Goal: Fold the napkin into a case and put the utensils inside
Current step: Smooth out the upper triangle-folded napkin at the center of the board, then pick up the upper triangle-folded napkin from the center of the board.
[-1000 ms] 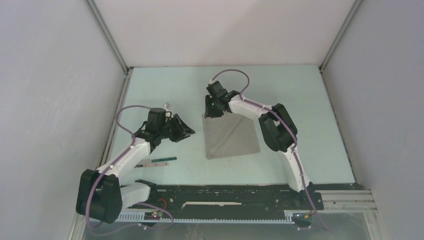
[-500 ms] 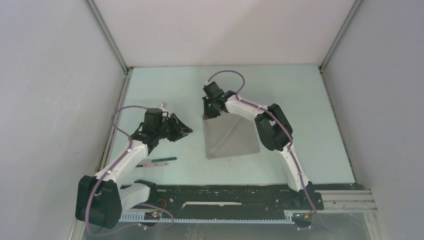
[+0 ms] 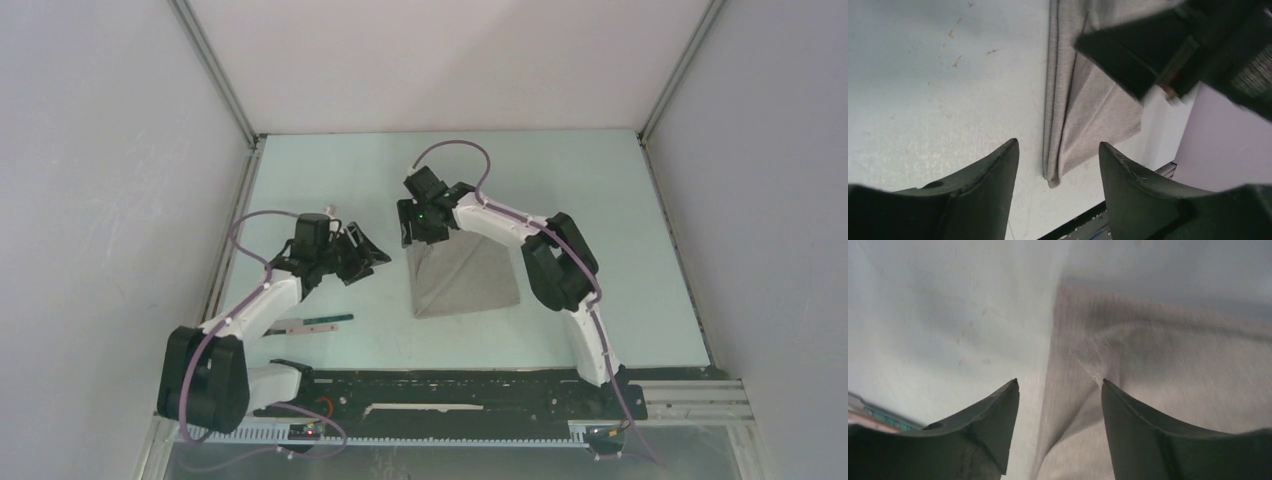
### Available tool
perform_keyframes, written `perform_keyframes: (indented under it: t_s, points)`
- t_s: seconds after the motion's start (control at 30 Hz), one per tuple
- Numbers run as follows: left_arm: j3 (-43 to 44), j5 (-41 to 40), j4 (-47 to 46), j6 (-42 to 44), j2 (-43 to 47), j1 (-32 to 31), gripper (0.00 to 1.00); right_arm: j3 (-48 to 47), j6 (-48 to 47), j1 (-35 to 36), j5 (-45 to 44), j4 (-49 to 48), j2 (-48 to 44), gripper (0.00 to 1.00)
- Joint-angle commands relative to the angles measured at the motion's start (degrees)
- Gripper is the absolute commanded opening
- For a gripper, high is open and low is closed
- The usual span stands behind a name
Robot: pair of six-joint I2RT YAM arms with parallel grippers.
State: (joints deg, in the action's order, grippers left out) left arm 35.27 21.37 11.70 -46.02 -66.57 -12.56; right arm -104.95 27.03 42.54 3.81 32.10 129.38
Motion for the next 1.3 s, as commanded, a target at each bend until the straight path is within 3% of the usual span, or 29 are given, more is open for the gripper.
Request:
perform_keyframes:
  t_s: [0.0, 0.23, 0.43, 0.73, 0.9, 1.1, 1.27]
  points:
    - [4.81, 0.43, -2.88, -0.26, -5.69, 0.65, 0.67, 5.23, -0.26, 3.69, -8.39, 6.77, -13.95, 0.72]
    - [2.07, -0.25, -2.06, -2.01, -2.37, 6.36, 0.70, 10.79, 7.31, 15.94, -22.84, 13.22, -18.63, 0.73]
    - [-0.44, 2.88, -0.56, -1.27, 1.86, 7.89, 0.71, 11.43, 9.40, 18.94, -21.01, 13.10, -15.76, 0.54]
    - [-2.75, 4.15, -1.09, -0.56, 3.72, 7.98, 0.72, 7.42, 10.00, 21.31, -22.69, 16.63, -9.92, 0.56]
    - [-3.40, 4.67, -1.88, -0.39, 3.14, 7.99, 0.72, 7.40, 9.72, 21.35, -22.15, 15.55, -8.81, 0.39]
    - [-3.43, 5.13, -2.55, -0.39, 2.70, 7.99, 0.72, 7.31, 9.44, 21.64, -22.66, 15.82, -7.47, 0.43]
    - [-3.79, 5.42, -3.20, -0.52, 2.50, 7.99, 0.73, 7.88, 8.98, 21.54, -22.75, 15.76, -6.31, 0.34]
